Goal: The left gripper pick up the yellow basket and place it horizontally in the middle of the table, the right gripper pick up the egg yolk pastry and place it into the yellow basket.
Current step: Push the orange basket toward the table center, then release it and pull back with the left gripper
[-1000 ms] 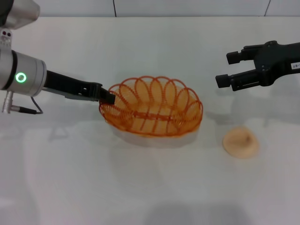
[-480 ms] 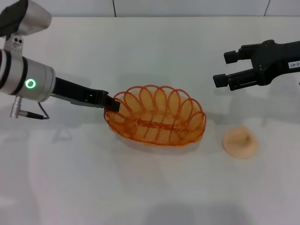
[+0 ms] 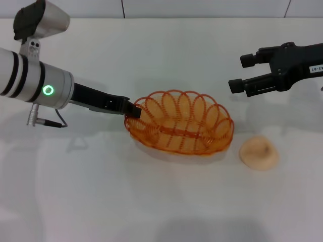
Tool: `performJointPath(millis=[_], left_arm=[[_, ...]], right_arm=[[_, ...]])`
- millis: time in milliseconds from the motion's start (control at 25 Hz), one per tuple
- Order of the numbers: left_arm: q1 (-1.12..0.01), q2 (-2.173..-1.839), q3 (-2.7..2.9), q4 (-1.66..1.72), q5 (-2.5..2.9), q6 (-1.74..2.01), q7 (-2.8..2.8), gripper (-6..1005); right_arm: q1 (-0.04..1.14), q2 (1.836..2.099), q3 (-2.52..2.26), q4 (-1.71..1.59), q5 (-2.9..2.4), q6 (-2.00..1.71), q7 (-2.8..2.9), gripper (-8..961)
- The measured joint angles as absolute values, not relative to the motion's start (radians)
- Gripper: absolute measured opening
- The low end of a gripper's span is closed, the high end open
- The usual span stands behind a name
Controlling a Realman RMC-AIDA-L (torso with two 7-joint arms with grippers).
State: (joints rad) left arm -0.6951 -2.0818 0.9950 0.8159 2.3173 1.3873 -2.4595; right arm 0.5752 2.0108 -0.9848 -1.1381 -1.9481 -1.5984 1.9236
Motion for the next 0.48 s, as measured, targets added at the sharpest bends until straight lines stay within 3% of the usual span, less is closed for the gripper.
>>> performJointPath(millis=[480], left_arm=[[-0.665,-2.083,0.993,0.81,2.304,1.37,-2.467,74]], right_arm=[[0.579,2.01,-0.985,-1.128,-1.948,-1.597,1.924,858]])
